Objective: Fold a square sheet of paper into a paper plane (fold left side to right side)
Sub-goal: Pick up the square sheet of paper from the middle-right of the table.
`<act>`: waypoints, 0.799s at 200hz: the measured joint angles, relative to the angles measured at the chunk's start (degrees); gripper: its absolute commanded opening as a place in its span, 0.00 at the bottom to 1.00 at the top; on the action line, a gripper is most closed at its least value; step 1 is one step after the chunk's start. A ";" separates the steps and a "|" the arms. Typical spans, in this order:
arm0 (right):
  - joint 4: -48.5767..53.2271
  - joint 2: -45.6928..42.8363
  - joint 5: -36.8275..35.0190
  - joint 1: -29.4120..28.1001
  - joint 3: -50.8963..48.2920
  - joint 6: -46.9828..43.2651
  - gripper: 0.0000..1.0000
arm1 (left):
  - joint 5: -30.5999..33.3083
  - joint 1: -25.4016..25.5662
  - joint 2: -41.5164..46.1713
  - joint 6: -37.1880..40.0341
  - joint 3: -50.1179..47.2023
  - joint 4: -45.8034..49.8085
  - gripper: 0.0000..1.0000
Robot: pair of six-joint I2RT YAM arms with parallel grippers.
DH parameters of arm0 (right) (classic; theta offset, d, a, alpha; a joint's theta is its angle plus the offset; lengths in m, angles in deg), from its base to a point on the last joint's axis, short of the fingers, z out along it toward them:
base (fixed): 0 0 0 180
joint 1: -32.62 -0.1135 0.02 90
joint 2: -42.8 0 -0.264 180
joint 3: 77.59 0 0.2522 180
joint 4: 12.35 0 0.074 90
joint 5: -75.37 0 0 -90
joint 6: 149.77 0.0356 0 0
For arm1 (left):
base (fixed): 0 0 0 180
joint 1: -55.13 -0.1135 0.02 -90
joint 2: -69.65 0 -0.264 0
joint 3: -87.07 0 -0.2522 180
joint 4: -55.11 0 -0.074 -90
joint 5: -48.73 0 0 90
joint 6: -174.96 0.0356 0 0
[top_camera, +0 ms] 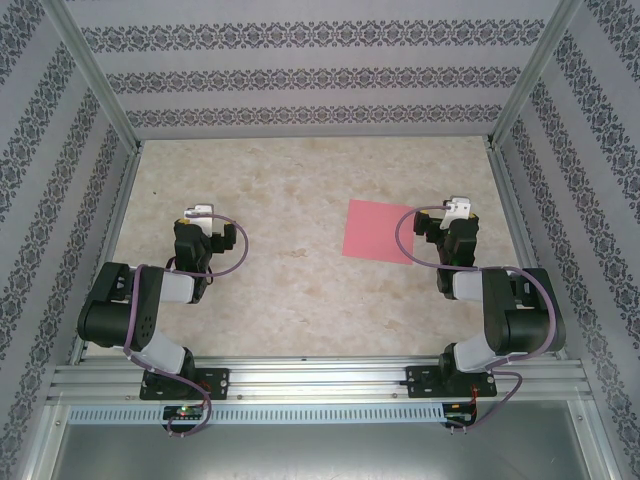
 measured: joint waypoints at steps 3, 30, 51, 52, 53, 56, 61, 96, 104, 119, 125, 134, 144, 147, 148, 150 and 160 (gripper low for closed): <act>0.02 0.00 0.02 0.02 0.00 -0.02 0.98 | -0.02 0.00 0.00 0.00 0.00 0.00 1.00; 0.02 0.00 0.02 0.04 0.00 0.02 0.98 | 0.33 0.00 0.31 -0.02 0.28 0.94 1.00; 2.21 -1.20 -0.52 0.02 0.15 0.17 0.98 | 1.22 0.00 5.14 -0.35 3.45 11.04 0.98; 2.69 -1.38 -0.63 0.02 0.24 0.20 0.98 | 1.22 0.00 5.60 -0.37 3.82 11.98 0.98; 2.89 -1.46 -0.66 0.02 0.28 0.22 0.98 | 1.25 0.00 5.81 -0.37 4.02 12.46 0.98; 3.85 -2.08 -0.81 0.04 0.44 0.26 0.98 | 1.22 0.00 6.95 -0.57 4.79 14.19 0.98; 6.54 -3.43 -1.31 0.04 1.07 0.50 0.98 | 1.14 0.00 8.92 -0.79 6.27 17.20 0.99; 22.77 -15.63 -3.17 -0.04 8.17 4.63 0.98 | -1.73 0.17 22.38 -9.79 15.72 32.85 1.00; 25.57 -17.77 -3.02 -0.20 9.73 5.88 0.98 | -3.34 0.42 23.91 -13.29 17.51 35.58 0.99; 31.95 -20.65 -2.16 -1.25 12.94 8.81 0.98 | -7.28 1.62 24.52 -19.32 19.37 39.15 0.99; 34.12 -21.14 -1.57 -1.68 13.90 9.77 0.98 | -8.87 2.86 24.09 -21.51 19.58 40.39 0.99; 37.62 -21.42 -0.33 -2.47 15.19 11.52 0.98 | -10.95 5.22 22.99 -24.13 19.67 42.10 0.99; 41.29 -21.14 1.03 -3.58 16.15 13.57 0.98 | -13.20 9.20 20.74 -26.80 19.71 44.22 0.99; 42.34 -20.98 1.27 -3.91 16.35 14.03 0.98 | -13.57 10.32 20.11 -27.43 19.76 44.78 0.99; 42.80 -20.90 1.40 -4.02 16.44 14.32 0.98 | -13.90 10.86 19.78 -27.69 19.76 44.98 0.99; 43.50 -20.68 1.62 -4.22 16.55 14.80 0.98 | -14.34 11.78 19.17 -28.13 19.80 45.31 0.99; 46.36 -19.56 2.51 -5.05 16.96 16.48 0.98 | -15.93 15.78 16.28 -29.86 20.46 47.01 0.99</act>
